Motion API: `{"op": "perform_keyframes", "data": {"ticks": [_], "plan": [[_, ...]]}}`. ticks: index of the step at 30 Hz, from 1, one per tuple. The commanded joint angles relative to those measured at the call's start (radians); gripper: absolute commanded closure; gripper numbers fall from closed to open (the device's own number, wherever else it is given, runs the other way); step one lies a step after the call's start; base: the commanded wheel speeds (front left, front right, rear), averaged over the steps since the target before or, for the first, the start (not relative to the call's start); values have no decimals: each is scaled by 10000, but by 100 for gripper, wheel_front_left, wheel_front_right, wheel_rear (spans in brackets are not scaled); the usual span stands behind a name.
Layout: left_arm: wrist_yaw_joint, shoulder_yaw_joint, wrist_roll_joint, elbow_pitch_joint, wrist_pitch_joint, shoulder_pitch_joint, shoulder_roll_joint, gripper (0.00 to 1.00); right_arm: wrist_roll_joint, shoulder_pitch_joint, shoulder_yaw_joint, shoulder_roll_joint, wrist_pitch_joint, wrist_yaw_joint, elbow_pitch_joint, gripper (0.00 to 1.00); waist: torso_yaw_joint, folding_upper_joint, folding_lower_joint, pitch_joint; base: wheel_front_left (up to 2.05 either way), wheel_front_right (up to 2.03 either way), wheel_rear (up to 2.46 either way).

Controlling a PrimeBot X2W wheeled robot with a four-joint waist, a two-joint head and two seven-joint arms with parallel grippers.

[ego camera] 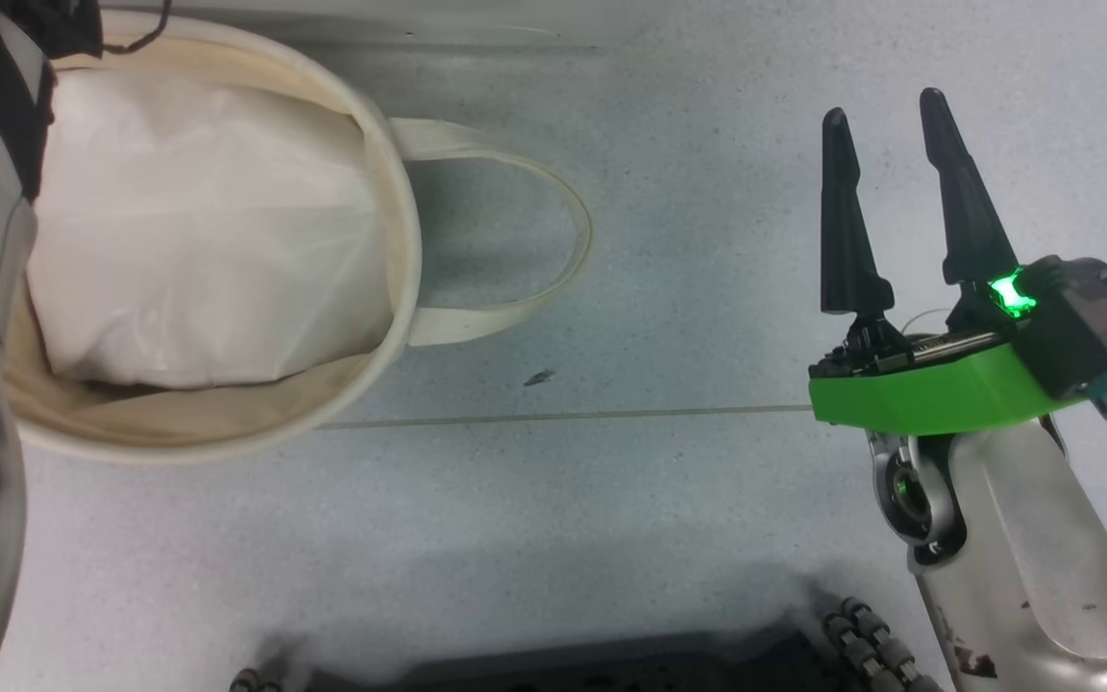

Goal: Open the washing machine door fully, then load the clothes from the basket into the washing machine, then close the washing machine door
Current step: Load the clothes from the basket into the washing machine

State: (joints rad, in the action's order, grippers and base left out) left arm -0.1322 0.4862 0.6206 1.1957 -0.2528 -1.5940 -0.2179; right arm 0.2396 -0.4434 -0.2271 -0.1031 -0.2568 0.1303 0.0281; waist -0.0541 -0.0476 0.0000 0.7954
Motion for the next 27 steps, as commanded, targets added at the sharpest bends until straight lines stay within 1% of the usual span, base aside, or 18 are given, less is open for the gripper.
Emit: {"op": "perform_keyframes", "data": {"ticks": [1,7,14,19,23,27], "plan": [[15,-25,99,-403,-79,155,-337,0,65,429,-183,61,-49,4,212,0,95,0,0,-100,0,0,0],[15,-231,97,-1134,-86,836,-397,0,107,406,-202,20,-49,4,107,0,267,0,0,-288,0,0,0],[15,-725,-257,-2164,-88,1910,-408,0,188,431,-200,-53,-49,4,-7,0,452,0,0,-630,0,0,0],[15,-969,-369,-2489,-88,2589,-290,0,287,469,-271,-110,-49,4,-152,0,567,0,0,-963,0,0,0],[15,-1034,-427,-2610,-89,3014,-299,0,368,514,-296,-154,-49,4,-232,0,624,0,0,-1240,0,0,0],[15,-1169,-525,-3107,-89,3555,-342,0,445,574,-316,-221,-49,4,-302,0,687,0,0,-1579,0,0,0]]}}
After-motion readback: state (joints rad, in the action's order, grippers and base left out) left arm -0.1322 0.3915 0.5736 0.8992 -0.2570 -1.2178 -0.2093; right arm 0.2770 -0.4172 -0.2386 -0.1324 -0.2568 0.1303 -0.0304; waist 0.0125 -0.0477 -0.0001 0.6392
